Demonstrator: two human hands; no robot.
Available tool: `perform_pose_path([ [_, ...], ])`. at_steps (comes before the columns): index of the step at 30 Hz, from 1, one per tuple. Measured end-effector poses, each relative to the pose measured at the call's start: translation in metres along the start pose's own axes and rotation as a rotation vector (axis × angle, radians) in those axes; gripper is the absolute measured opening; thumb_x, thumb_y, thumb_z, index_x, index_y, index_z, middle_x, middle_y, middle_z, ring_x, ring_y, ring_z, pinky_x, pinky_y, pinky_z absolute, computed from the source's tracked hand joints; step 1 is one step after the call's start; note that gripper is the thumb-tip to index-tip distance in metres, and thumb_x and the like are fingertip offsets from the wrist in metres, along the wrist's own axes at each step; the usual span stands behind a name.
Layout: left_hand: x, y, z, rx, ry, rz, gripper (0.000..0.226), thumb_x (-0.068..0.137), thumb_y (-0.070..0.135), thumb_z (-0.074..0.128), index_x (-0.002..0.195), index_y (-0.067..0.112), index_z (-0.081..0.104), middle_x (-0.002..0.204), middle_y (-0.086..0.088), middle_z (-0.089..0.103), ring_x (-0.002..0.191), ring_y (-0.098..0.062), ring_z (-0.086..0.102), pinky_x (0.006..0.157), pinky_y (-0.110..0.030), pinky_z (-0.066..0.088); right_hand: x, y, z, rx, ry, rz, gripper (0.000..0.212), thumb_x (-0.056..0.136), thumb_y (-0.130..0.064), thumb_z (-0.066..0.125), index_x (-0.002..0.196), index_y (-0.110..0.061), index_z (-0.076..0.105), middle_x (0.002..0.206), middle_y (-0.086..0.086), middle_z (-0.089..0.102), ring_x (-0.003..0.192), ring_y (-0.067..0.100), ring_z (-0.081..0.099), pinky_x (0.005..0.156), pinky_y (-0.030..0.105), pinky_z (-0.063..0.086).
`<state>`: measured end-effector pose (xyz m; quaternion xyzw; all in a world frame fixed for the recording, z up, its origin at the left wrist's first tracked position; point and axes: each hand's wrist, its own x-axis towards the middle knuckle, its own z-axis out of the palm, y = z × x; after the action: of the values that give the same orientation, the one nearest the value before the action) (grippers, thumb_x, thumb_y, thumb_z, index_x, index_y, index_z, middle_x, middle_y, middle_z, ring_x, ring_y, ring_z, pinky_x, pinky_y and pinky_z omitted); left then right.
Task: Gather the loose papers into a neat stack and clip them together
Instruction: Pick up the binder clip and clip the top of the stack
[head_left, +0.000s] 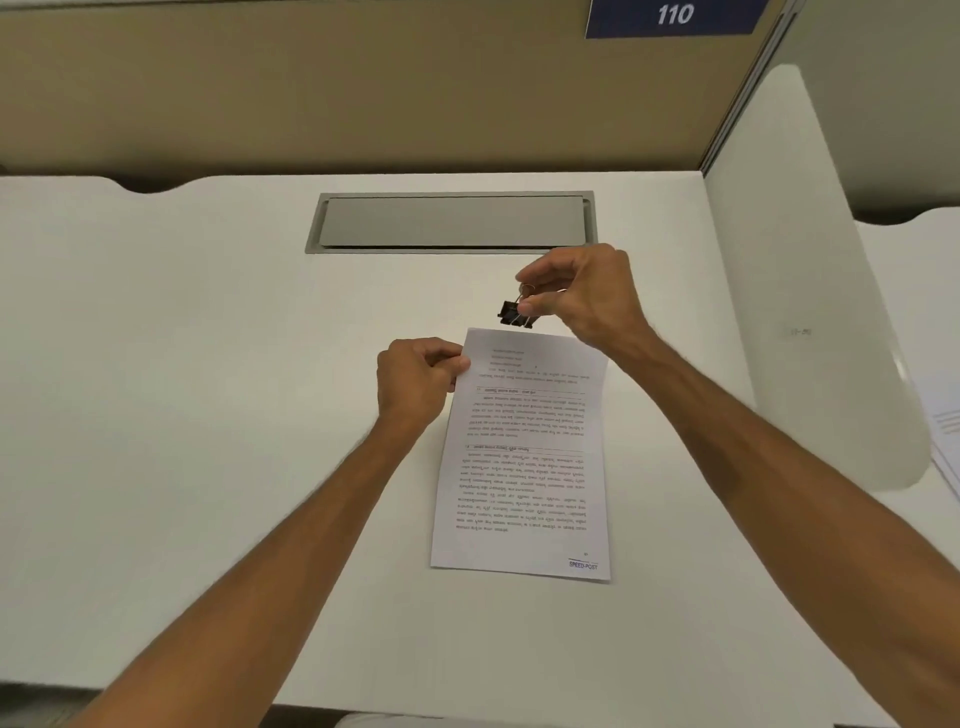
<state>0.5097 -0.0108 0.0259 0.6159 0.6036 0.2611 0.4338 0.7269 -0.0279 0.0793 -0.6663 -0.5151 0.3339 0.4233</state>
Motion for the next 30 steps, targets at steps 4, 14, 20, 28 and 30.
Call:
perform_pose_path([
  [4,-0.003,0.002,0.001,0.01,0.017,0.031,0.011,0.086,0.011,0.077,0.096,0.007,0.079,0.089,-0.001,0.078,0.074,-0.014,0.075,0.073,-0.027,0.063,0.0,-0.007,0.009,-0.044,-0.02,-0.035,0.029,0.069,-0.003,0.089,0.095,-0.005,0.079,0.083,0.008,0.077,0.074,0.018,0.076,0.077,0.035,0.064],
  [14,-0.007,0.007,-0.002,0.007,0.007,0.044,0.009,0.088,0.013,0.076,0.095,0.009,0.079,0.086,0.002,0.076,0.076,-0.017,0.075,0.074,-0.026,0.062,-0.004,-0.012,0.017,-0.075,-0.066,-0.049,0.028,0.068,-0.003,0.09,0.094,-0.006,0.079,0.082,0.004,0.076,0.074,0.015,0.075,0.075,0.031,0.064],
  [20,-0.01,0.01,-0.001,0.008,-0.001,0.045,0.008,0.088,0.015,0.075,0.093,0.009,0.078,0.087,0.001,0.075,0.078,-0.023,0.075,0.079,-0.033,0.063,-0.006,-0.017,0.023,-0.093,-0.089,-0.064,0.03,0.068,-0.006,0.09,0.096,-0.007,0.079,0.084,0.002,0.076,0.076,0.013,0.075,0.074,0.025,0.063],
  [28,-0.011,0.012,-0.003,-0.013,0.009,0.034,0.009,0.087,0.014,0.076,0.093,0.007,0.078,0.091,-0.005,0.079,0.078,-0.024,0.076,0.079,-0.037,0.064,-0.01,-0.017,0.027,-0.14,-0.085,-0.099,0.03,0.07,-0.01,0.089,0.099,-0.008,0.079,0.086,0.001,0.077,0.076,0.007,0.074,0.072,0.015,0.059],
  [30,-0.011,0.012,-0.004,-0.022,0.01,0.025,0.008,0.087,0.014,0.076,0.092,0.007,0.078,0.089,-0.004,0.078,0.077,-0.022,0.076,0.078,-0.035,0.064,-0.011,-0.017,0.027,-0.143,-0.091,-0.11,0.03,0.071,-0.01,0.089,0.1,-0.008,0.079,0.087,0.001,0.077,0.077,0.007,0.074,0.074,0.016,0.059],
])
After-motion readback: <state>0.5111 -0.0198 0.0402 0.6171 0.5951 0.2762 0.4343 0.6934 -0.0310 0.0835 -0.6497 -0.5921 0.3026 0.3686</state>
